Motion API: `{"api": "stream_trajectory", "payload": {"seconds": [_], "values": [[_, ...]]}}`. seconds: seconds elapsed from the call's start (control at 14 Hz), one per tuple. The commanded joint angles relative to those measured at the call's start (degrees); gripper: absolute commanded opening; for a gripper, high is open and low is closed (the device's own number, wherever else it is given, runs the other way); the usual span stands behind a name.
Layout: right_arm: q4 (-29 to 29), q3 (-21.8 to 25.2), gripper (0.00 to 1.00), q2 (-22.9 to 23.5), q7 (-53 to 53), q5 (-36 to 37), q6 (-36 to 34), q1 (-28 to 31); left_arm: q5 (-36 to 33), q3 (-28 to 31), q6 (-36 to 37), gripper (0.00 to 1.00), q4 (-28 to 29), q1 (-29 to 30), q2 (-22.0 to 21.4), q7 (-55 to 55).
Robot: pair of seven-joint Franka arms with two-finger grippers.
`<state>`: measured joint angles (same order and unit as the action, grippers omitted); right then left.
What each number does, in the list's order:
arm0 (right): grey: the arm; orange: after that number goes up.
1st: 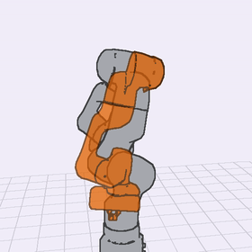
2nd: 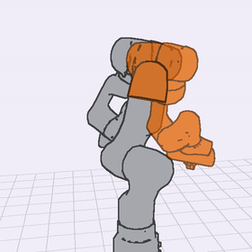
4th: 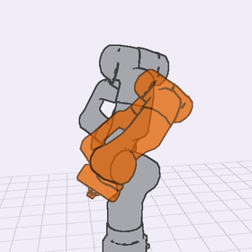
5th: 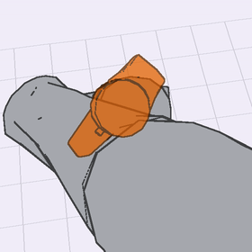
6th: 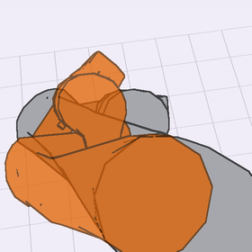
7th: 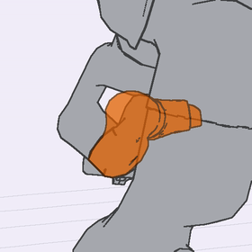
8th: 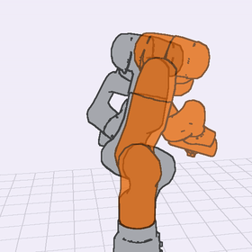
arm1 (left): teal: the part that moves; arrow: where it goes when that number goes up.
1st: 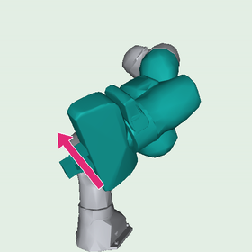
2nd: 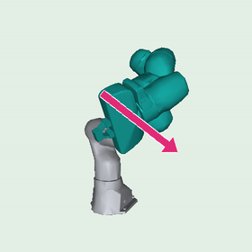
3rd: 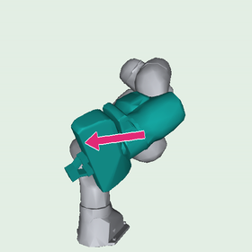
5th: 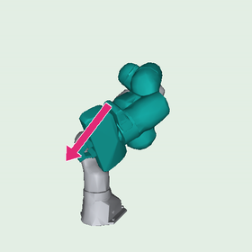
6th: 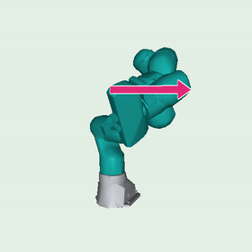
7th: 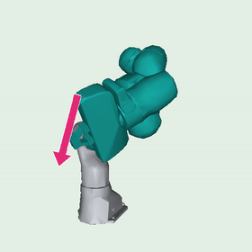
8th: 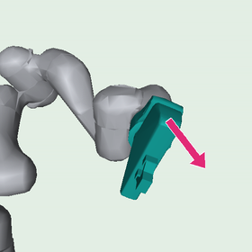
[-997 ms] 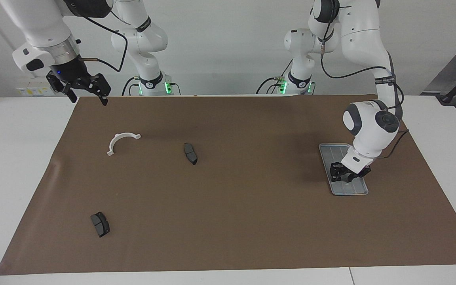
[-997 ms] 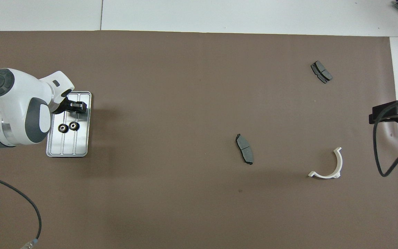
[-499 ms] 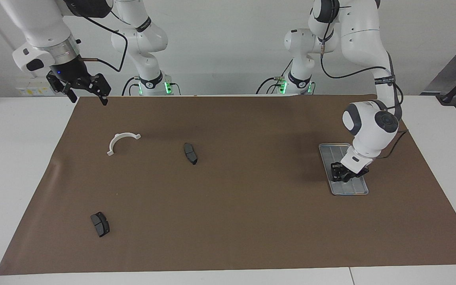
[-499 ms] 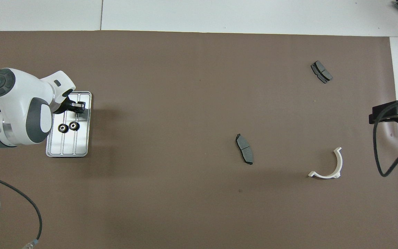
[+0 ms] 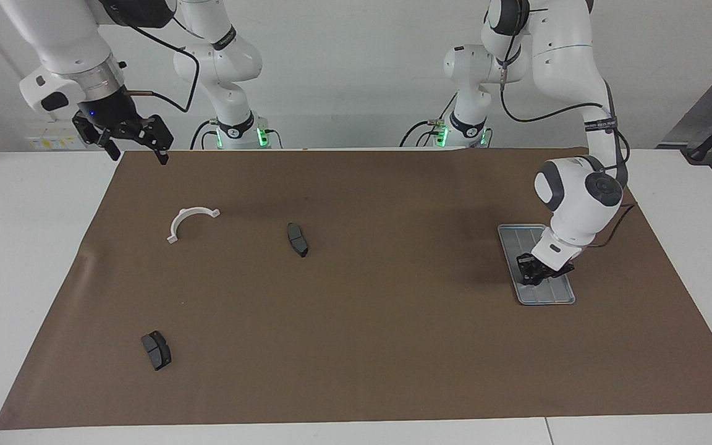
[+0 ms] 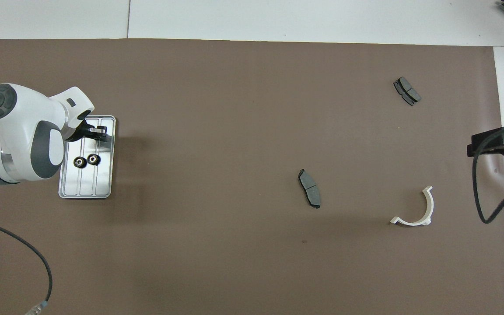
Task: Place bearing gear from tray to pile
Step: 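Carry the gear with the left gripper to the table center and release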
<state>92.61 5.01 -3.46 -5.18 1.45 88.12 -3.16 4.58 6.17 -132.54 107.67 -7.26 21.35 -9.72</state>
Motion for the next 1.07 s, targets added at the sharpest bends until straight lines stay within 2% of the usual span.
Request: {"api": "stream_trajectory", "payload": {"seconds": [0.0, 0.21, 0.71, 1.0], "values": [[0.81, -0.09, 1.00, -1.02, 1.05, -0.31, 0.12, 0.18, 0.43, 0.42, 8.67, 0.00, -10.17, -2.40, 3.08, 0.66], [0.90, -0.09, 1.00, -1.02, 1.05, -0.31, 0.12, 0.26, 0.34, 0.51, 10.28, 0.00, -11.60, -8.01, 3.26, 13.62], [0.90, -0.09, 1.00, -1.02, 1.05, -0.31, 0.21, 0.18, 0.43, 0.51, 8.79, 0.00, -11.60, -26.12, 3.26, 41.67], [0.81, -0.09, 1.00, -1.02, 1.05, -0.31, 0.21, 0.18, 0.34, 0.51, 5.98, 0.00, -9.67, -33.51, 3.79, 48.20]]}}
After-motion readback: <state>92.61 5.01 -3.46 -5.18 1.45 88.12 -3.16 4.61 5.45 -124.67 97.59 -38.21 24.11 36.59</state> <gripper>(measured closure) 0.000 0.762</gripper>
